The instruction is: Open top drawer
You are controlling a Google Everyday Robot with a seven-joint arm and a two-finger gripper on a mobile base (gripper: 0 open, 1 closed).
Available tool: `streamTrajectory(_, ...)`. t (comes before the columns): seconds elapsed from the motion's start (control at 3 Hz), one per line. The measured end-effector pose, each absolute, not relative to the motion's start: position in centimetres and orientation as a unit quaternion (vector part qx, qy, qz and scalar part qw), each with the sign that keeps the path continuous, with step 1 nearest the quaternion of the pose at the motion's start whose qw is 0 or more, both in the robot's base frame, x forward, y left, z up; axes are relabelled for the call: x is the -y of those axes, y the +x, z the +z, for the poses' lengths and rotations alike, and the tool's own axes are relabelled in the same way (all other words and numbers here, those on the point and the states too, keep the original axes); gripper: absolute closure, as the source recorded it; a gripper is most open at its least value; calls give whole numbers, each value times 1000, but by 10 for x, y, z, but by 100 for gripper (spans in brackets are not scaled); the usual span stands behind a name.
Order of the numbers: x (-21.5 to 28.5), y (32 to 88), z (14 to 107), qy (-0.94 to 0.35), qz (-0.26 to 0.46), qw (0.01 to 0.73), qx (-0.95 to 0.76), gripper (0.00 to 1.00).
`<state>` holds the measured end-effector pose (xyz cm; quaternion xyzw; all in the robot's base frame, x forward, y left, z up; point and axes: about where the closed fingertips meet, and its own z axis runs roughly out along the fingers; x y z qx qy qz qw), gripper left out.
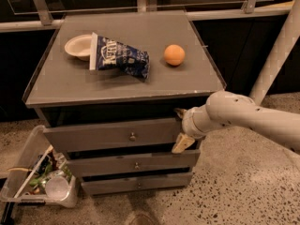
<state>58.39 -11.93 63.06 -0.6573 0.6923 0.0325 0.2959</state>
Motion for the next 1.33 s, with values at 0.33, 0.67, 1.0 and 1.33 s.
streamTrajectory(0.33,119,584,631,-657,32,296,-692,42)
streamTrajectory(0.67,115,579,630,-665,38,289,-688,64)
streamTrajectory(1.0,115,580,636,-665,38,289,-688,87)
streamTrajectory(1.33,115,580,637,-665,38,289,-688,100)
